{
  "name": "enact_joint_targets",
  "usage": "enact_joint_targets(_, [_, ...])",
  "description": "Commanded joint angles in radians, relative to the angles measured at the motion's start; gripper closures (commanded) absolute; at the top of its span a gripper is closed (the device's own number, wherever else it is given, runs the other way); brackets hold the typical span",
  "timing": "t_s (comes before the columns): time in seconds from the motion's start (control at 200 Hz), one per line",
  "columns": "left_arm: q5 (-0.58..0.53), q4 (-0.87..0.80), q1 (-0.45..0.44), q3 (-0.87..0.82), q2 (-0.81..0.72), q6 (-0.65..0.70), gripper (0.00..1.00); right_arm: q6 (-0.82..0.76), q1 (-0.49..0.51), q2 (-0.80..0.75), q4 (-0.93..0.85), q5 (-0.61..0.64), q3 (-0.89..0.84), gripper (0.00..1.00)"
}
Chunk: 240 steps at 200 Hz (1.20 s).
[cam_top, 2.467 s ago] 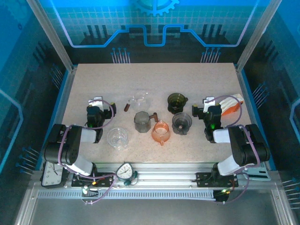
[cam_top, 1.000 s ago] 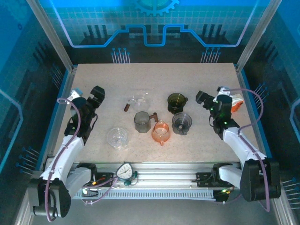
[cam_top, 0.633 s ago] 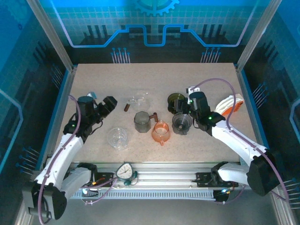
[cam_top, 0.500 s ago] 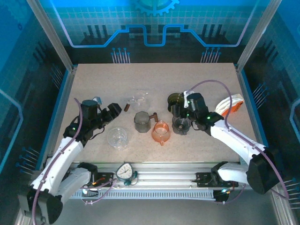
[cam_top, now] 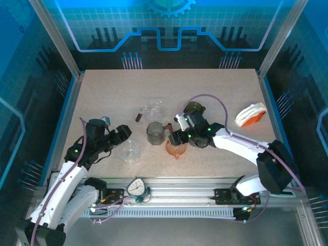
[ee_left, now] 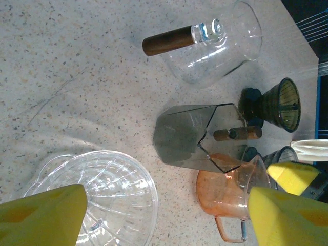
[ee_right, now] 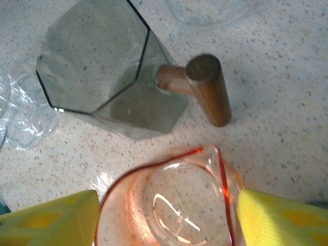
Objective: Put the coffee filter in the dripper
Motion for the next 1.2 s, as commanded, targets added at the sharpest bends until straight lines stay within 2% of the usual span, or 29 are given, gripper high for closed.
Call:
enact_joint_targets(0.0, [0.018, -0.032, -0.006, -0.012, -0.006, 0.018, 0.16, -0.040, 0.008, 0.039, -0.012, -0.030, 0.058, 0.27])
enact_joint_targets(0.15, [0.021, -0.034, -0.006, -0.015, -0.006, 0.019, 0.16, -0.052, 0.008, 0.071, -0.024, 0.012, 0.071, 0.27])
enact_joint_targets(0.43, [0.025, -0.050, -0.006, -0.010, 0.009, 0.029, 0.16, -0.042, 0.022, 0.084, -0.038, -0.038, 0.048, 0.27])
enact_joint_targets(0.93, [0.021, -0.128, -0.006, 0.020, 0.022, 0.027, 0.19, 0.115, 0.162, 0.050, 0.058, -0.027, -0.048, 0.28])
enact_joint_targets(1.001, [0.010, -0.147, -0.005, 0.022, 0.023, 0.028, 0.22, 0.118, 0.176, 0.041, 0.056, -0.010, -0.039, 0.28])
enact_joint_targets(1.111, [-0.031, -0.202, -0.006, 0.030, 0.036, 0.036, 0.37, 0.116, 0.177, -0.002, 0.048, 0.037, -0.030, 0.27])
enact_joint_targets(1.196, [-0.071, -0.259, -0.009, 0.040, 0.055, 0.038, 0.40, 0.098, 0.175, -0.041, 0.023, 0.089, -0.022, 0.26])
